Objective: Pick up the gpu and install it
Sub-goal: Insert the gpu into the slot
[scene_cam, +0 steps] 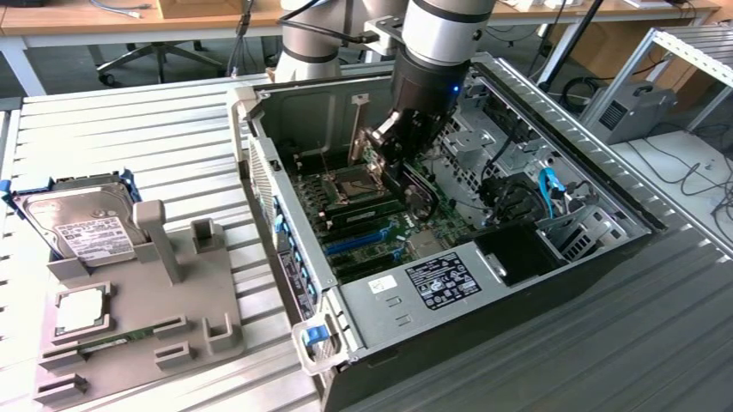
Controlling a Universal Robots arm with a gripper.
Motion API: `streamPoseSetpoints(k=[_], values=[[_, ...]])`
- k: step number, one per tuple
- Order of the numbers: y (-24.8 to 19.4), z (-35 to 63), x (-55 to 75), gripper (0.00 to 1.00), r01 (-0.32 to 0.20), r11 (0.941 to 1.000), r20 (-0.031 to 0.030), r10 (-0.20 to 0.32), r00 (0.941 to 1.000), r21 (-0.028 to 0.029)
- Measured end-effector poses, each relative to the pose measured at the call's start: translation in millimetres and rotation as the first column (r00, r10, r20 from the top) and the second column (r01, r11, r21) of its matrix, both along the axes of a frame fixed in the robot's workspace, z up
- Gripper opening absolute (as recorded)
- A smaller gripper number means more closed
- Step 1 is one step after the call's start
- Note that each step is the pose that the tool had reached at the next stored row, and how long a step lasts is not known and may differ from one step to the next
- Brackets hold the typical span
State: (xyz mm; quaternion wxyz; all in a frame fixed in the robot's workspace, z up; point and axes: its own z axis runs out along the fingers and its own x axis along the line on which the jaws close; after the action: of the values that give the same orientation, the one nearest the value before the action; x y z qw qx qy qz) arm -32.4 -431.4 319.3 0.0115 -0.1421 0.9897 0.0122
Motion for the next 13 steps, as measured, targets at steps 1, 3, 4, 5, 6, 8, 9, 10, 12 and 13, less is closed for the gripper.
streamPoseSetpoints(k=[1,3,4,5,6,8,9,10,12,13], values=[[0.0,0.0,0.0,0.26,-0.003,1.0000,0.0000,0.003,1.0000,0.0000],[0.0,0.0,0.0,0.26,-0.008,1.0000,0.0000,0.008,1.0000,0.0000],[0.0,0.0,0.0,0.26,-0.012,0.9999,0.0000,0.012,0.9999,0.0000],[0.0,0.0,0.0,0.26,-0.014,0.9999,0.0000,0.014,0.9999,0.0000],[0.1,0.0,0.0,0.26,-0.016,0.9999,0.0000,0.016,0.9999,0.0000],[0.1,0.0,0.0,0.26,-0.021,0.9998,0.0000,0.021,0.9998,0.0000],[0.1,0.0,0.0,0.26,-0.024,0.9997,0.0000,0.024,0.9997,0.0000],[0.1,0.0,0.0,0.26,-0.027,0.9996,0.0001,0.027,0.9996,0.0001],[0.1,0.0,0.0,0.26,-0.031,0.9995,0.0000,0.031,0.9995,0.0000],[0.1,0.0,0.0,0.26,-0.034,0.9994,0.0000,0.034,0.9994,0.0001]])
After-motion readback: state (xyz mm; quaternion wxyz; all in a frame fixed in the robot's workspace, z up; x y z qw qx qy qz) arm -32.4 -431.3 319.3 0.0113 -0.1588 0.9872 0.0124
